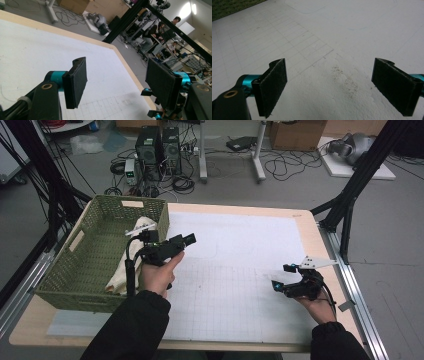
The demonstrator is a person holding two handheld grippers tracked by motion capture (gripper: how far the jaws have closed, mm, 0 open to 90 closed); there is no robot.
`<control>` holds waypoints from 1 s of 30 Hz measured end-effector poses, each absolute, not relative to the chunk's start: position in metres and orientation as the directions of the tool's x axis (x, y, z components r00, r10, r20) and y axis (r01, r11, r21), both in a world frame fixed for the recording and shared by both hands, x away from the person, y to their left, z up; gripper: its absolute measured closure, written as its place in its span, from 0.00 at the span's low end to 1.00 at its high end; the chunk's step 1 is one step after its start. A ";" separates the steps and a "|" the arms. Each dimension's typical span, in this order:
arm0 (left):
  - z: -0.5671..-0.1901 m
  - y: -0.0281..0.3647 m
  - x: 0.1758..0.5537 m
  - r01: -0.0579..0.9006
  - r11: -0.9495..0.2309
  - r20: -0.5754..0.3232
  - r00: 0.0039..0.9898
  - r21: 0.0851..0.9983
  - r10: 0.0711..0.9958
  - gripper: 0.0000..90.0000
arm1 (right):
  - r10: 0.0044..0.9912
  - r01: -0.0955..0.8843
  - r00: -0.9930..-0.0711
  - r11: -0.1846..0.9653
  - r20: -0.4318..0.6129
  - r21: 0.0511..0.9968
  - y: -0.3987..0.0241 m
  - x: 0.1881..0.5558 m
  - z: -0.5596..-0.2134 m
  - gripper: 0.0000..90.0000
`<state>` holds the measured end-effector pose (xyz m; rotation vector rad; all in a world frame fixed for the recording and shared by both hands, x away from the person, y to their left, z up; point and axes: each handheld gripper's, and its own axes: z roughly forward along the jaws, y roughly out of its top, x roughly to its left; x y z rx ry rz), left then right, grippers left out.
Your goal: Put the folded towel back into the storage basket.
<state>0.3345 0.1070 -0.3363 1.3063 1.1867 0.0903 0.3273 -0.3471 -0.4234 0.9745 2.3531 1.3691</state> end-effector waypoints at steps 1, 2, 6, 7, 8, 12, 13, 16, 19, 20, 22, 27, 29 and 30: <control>-0.337 0.106 0.333 0.539 0.341 -0.607 0.457 0.770 0.650 0.37 | 0.658 0.424 -0.744 0.334 0.114 0.842 -0.347 0.327 -0.423 0.14; -0.337 0.105 0.332 0.532 0.345 -0.605 0.454 0.773 0.654 0.37 | 0.657 0.424 -0.745 0.335 0.114 0.842 -0.347 0.327 -0.423 0.14; -0.339 0.100 0.328 0.527 0.328 -0.589 0.461 0.784 0.664 0.38 | 0.654 0.419 -0.749 0.336 0.112 0.843 -0.347 0.327 -0.423 0.14; -0.340 0.099 0.328 0.528 0.323 -0.585 0.462 0.785 0.666 0.38 | 0.654 0.420 -0.748 0.336 0.113 0.843 -0.346 0.327 -0.423 0.14; -0.341 0.098 0.327 0.526 0.328 -0.587 0.460 0.785 0.667 0.38 | 0.651 0.415 -0.751 0.338 0.109 0.845 -0.346 0.327 -0.422 0.14; -0.343 0.096 0.323 0.521 0.323 -0.579 0.461 0.790 0.672 0.37 | 0.651 0.418 -0.751 0.335 0.113 0.845 -0.346 0.327 -0.422 0.14; -0.344 0.095 0.322 0.519 0.316 -0.572 0.463 0.794 0.677 0.38 | 0.652 0.421 -0.749 0.333 0.116 0.844 -0.346 0.327 -0.422 0.14; -0.347 0.093 0.320 0.524 0.310 -0.571 0.464 0.793 0.677 0.38 | 0.652 0.421 -0.749 0.332 0.118 0.844 -0.346 0.327 -0.422 0.14; -0.351 0.092 0.317 0.524 0.307 -0.569 0.463 0.794 0.680 0.38 | 0.647 0.414 -0.754 0.335 0.113 0.846 -0.346 0.327 -0.421 0.14; -0.352 0.092 0.317 0.526 0.301 -0.564 0.461 0.795 0.685 0.37 | 0.648 0.412 -0.754 0.336 0.110 0.847 -0.346 0.327 -0.421 0.14; -0.355 0.091 0.316 0.527 0.301 -0.565 0.462 0.795 0.683 0.37 | 0.649 0.412 -0.753 0.335 0.110 0.847 -0.347 0.326 -0.421 0.14; -0.359 0.089 0.311 0.524 0.281 -0.548 0.469 0.804 0.692 0.37 | 0.649 0.413 -0.752 0.331 0.113 0.848 -0.347 0.326 -0.420 0.14; -0.359 0.087 0.309 0.520 0.272 -0.538 0.473 0.810 0.697 0.37 | 0.649 0.413 -0.752 0.331 0.112 0.849 -0.346 0.326 -0.420 0.14; -0.359 0.086 0.308 0.519 0.263 -0.532 0.479 0.813 0.699 0.37 | 0.650 0.414 -0.751 0.332 0.112 0.848 -0.346 0.326 -0.420 0.14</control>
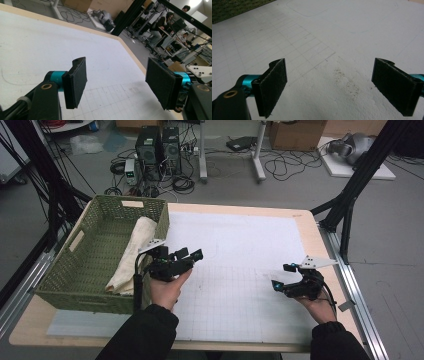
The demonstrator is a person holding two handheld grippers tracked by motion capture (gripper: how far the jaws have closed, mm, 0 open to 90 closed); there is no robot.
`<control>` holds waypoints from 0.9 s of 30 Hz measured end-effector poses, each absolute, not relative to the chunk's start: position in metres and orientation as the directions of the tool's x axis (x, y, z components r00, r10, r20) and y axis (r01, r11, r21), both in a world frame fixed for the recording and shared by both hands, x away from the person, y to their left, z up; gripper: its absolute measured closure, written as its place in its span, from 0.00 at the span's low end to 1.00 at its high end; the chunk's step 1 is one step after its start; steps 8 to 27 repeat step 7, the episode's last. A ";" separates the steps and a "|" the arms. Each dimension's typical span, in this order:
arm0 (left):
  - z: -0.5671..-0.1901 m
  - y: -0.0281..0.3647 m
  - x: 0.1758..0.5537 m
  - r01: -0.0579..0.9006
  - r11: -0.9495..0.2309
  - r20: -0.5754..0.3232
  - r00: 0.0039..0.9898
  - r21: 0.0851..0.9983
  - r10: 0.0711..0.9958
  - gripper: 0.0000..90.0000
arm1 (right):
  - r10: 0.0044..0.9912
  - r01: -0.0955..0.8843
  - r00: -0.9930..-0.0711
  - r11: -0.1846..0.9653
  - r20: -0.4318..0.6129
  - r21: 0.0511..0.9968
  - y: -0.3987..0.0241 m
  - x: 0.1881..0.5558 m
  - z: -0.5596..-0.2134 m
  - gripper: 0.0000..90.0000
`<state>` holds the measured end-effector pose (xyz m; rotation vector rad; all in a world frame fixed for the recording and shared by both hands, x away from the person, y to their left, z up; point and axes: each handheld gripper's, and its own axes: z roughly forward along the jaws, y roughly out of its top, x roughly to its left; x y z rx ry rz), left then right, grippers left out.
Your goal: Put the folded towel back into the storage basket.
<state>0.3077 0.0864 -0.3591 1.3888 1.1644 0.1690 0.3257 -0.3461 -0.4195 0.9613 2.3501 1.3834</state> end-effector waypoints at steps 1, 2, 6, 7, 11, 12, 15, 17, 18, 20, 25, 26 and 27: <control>-0.359 0.086 0.307 0.517 0.262 -0.529 0.478 0.815 0.701 0.37 | 0.648 0.409 -0.754 0.334 0.108 0.849 -0.346 0.326 -0.420 0.14; -0.360 0.085 0.306 0.516 0.255 -0.524 0.484 0.818 0.701 0.37 | 0.648 0.409 -0.754 0.334 0.109 0.849 -0.346 0.326 -0.419 0.14; -0.364 0.082 0.302 0.522 0.236 -0.515 0.491 0.820 0.703 0.37 | 0.649 0.407 -0.753 0.331 0.108 0.851 -0.346 0.325 -0.418 0.13; -0.365 0.081 0.301 0.522 0.235 -0.515 0.492 0.820 0.702 0.37 | 0.649 0.406 -0.753 0.331 0.107 0.852 -0.346 0.324 -0.418 0.14; -0.365 0.081 0.301 0.522 0.235 -0.515 0.492 0.820 0.702 0.37 | 0.649 0.406 -0.753 0.331 0.107 0.852 -0.346 0.324 -0.418 0.14; -0.365 0.081 0.301 0.522 0.235 -0.515 0.492 0.820 0.702 0.37 | 0.649 0.406 -0.753 0.331 0.107 0.852 -0.346 0.324 -0.418 0.14; -0.365 0.081 0.301 0.522 0.235 -0.515 0.492 0.820 0.702 0.37 | 0.649 0.406 -0.753 0.331 0.107 0.852 -0.346 0.324 -0.418 0.14; -0.365 0.081 0.301 0.522 0.235 -0.515 0.492 0.820 0.702 0.37 | 0.649 0.406 -0.753 0.331 0.107 0.852 -0.346 0.324 -0.418 0.14; -0.365 0.081 0.301 0.522 0.235 -0.515 0.492 0.820 0.702 0.37 | 0.649 0.406 -0.753 0.331 0.107 0.852 -0.346 0.324 -0.418 0.14; -0.365 0.081 0.301 0.522 0.235 -0.515 0.492 0.820 0.702 0.37 | 0.649 0.406 -0.753 0.331 0.107 0.852 -0.346 0.324 -0.418 0.14; -0.365 0.081 0.301 0.522 0.235 -0.515 0.492 0.820 0.702 0.37 | 0.649 0.406 -0.753 0.331 0.107 0.852 -0.346 0.324 -0.418 0.14; -0.365 0.081 0.301 0.522 0.235 -0.515 0.492 0.820 0.702 0.37 | 0.649 0.406 -0.753 0.331 0.107 0.852 -0.346 0.324 -0.418 0.14; -0.365 0.081 0.301 0.522 0.235 -0.515 0.492 0.820 0.702 0.37 | 0.649 0.406 -0.753 0.331 0.107 0.852 -0.346 0.324 -0.418 0.14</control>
